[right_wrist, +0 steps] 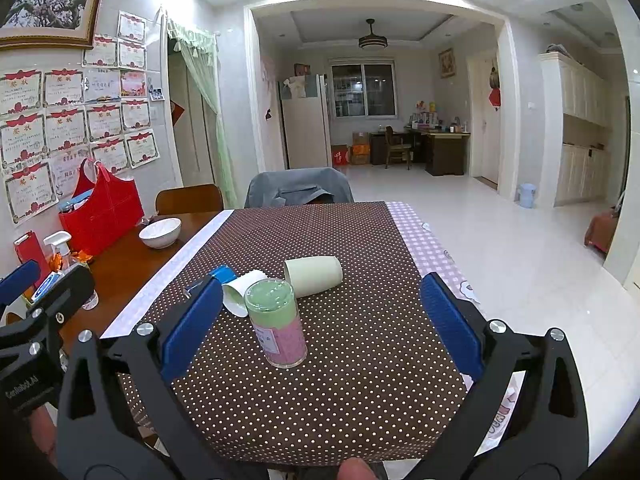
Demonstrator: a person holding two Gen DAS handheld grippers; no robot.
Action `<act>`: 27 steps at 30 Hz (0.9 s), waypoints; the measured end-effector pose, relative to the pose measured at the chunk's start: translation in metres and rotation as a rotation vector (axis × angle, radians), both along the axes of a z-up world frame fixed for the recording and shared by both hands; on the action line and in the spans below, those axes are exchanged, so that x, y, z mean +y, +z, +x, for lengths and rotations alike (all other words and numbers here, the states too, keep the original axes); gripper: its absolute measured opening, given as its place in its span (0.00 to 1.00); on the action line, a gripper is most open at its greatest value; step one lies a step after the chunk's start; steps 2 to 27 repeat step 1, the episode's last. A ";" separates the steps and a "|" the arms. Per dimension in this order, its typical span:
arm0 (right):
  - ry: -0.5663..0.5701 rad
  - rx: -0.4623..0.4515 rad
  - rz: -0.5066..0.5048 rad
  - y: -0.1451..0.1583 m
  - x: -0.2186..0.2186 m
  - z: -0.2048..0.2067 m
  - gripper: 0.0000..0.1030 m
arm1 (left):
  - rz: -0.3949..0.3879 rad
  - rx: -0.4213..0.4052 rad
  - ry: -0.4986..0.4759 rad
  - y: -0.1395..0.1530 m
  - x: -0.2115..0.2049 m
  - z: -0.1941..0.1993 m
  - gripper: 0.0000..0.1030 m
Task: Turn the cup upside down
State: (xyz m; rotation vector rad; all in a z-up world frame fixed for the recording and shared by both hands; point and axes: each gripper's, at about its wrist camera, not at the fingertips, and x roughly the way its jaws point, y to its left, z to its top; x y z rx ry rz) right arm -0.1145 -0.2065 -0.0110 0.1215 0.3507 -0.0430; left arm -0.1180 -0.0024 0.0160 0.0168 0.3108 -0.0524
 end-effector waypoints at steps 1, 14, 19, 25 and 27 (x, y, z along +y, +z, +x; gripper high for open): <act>0.000 0.001 0.001 0.000 0.000 0.000 0.94 | 0.002 -0.001 0.002 0.000 0.000 0.000 0.96; 0.000 0.001 0.001 0.000 0.000 0.000 0.94 | 0.002 -0.001 0.002 0.000 0.000 0.000 0.96; 0.000 0.001 0.001 0.000 0.000 0.000 0.94 | 0.002 -0.001 0.002 0.000 0.000 0.000 0.96; 0.000 0.001 0.001 0.000 0.000 0.000 0.94 | 0.002 -0.001 0.002 0.000 0.000 0.000 0.96; 0.000 0.001 0.001 0.000 0.000 0.000 0.94 | 0.002 -0.001 0.002 0.000 0.000 0.000 0.96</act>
